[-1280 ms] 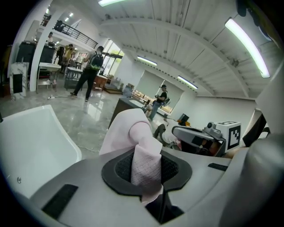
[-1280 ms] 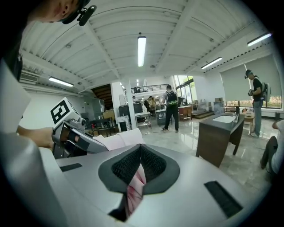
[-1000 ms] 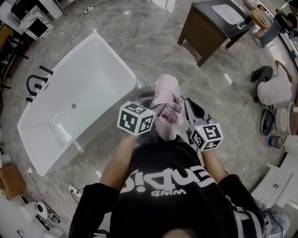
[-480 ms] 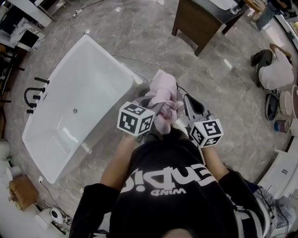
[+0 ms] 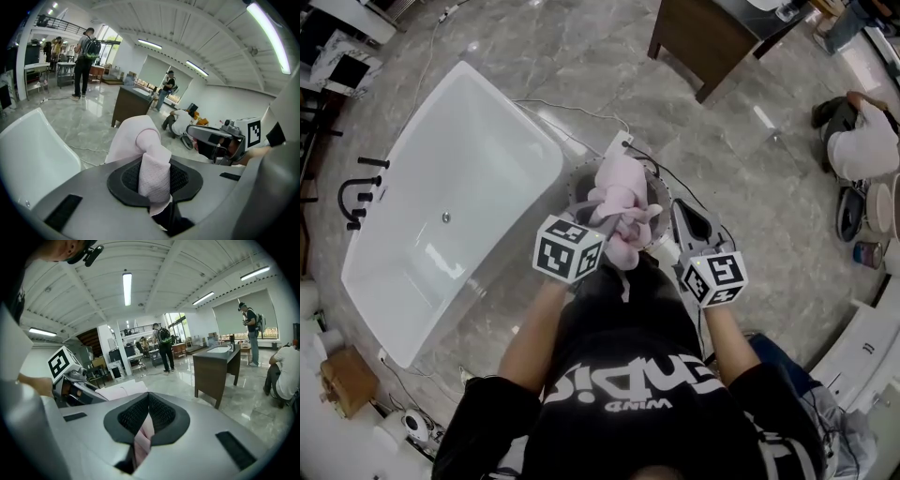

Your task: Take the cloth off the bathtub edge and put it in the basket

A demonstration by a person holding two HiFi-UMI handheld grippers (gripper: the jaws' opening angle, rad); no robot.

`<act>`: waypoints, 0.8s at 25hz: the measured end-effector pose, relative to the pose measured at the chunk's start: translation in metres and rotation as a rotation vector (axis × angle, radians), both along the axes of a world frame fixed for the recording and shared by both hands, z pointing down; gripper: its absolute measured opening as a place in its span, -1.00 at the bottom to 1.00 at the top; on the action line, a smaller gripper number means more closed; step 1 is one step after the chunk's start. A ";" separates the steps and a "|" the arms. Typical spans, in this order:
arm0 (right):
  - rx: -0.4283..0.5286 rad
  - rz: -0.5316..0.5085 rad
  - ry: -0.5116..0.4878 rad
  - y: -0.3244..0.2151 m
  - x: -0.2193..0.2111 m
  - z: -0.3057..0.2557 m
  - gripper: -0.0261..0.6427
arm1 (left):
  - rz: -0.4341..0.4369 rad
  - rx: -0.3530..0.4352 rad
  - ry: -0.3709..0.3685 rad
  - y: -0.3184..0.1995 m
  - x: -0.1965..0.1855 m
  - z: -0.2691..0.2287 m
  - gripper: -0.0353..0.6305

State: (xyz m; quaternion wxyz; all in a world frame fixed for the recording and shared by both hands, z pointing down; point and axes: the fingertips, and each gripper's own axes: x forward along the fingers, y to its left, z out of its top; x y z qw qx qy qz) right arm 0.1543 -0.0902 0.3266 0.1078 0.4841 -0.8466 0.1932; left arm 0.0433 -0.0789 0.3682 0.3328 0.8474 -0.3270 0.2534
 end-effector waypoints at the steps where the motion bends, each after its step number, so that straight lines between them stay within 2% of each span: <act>1: -0.009 -0.003 0.006 -0.004 0.000 0.007 -0.89 | 0.001 -0.010 -0.004 -0.002 0.000 0.008 -0.66; 9: -0.088 0.025 0.011 -0.020 0.015 0.093 -0.89 | 0.009 -0.095 -0.013 -0.020 0.008 0.104 -0.66; 16: -0.201 0.001 0.031 -0.011 0.007 0.210 -0.88 | 0.010 -0.161 -0.036 -0.030 0.015 0.226 -0.66; 20: -0.227 -0.008 0.021 -0.016 0.000 0.266 -0.89 | 0.017 -0.173 -0.064 -0.033 0.020 0.292 -0.66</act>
